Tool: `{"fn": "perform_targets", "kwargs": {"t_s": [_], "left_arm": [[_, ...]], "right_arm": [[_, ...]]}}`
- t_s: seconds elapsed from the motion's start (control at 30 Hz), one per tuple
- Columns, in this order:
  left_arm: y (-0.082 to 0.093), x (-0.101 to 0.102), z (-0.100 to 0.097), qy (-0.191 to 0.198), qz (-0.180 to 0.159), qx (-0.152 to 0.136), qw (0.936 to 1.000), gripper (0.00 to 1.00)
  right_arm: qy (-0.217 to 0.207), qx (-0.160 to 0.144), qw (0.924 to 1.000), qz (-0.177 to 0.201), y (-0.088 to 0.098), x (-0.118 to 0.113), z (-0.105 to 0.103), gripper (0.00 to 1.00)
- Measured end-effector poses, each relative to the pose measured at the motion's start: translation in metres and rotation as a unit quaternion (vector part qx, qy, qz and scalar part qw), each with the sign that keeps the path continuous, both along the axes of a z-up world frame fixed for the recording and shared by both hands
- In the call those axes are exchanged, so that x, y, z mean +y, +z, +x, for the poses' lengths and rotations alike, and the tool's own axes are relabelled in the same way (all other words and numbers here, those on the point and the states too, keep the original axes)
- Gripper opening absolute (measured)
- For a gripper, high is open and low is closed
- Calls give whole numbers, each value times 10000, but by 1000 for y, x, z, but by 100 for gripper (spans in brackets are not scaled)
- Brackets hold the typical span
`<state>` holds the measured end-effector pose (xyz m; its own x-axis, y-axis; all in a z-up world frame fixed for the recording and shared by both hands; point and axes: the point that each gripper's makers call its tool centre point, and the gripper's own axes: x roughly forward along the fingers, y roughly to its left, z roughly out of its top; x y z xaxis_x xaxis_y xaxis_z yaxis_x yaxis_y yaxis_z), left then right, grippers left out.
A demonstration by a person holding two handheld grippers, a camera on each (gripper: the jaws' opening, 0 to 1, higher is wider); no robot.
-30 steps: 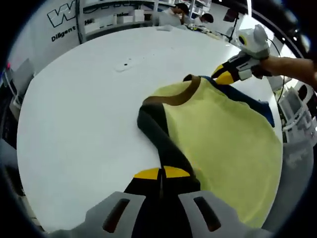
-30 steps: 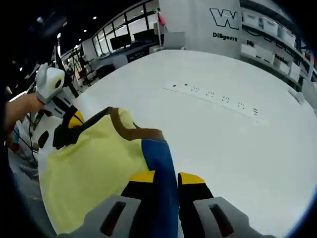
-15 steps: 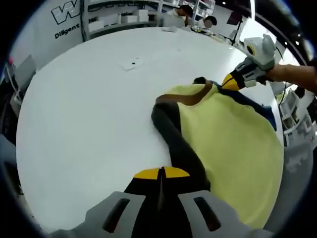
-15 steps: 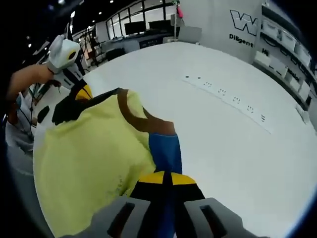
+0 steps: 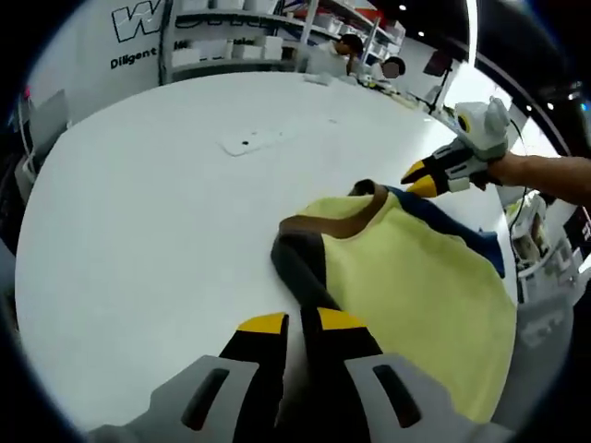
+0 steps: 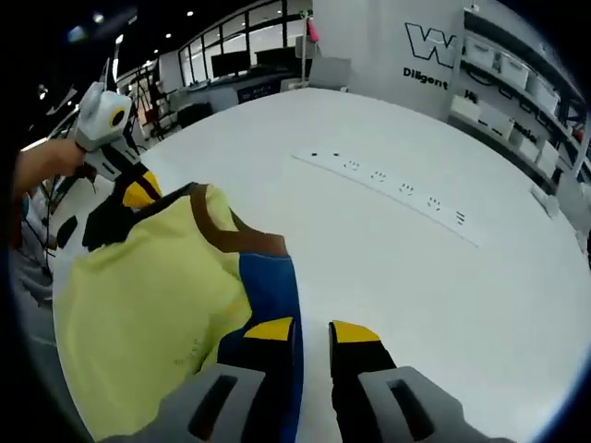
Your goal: Fold the garment on the visible template until the final outline fits inside the template.
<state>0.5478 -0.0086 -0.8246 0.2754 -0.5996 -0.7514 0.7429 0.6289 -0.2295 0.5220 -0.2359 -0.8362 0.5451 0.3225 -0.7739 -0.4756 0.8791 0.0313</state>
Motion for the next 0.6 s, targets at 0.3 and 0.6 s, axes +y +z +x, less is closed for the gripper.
{"fn": "perform_targets", "kwargs": {"t_s": [0.3,0.6], "left_arm": [[-5,0,-12,-263,121,150,9995,23],[-9,-7,-15,-446,182,26,9988,16]], "right_arm": [[380,-166,9985,-352,-8,12,0,7],[346,-198,9978,-524,-9,11,1,0]]}}
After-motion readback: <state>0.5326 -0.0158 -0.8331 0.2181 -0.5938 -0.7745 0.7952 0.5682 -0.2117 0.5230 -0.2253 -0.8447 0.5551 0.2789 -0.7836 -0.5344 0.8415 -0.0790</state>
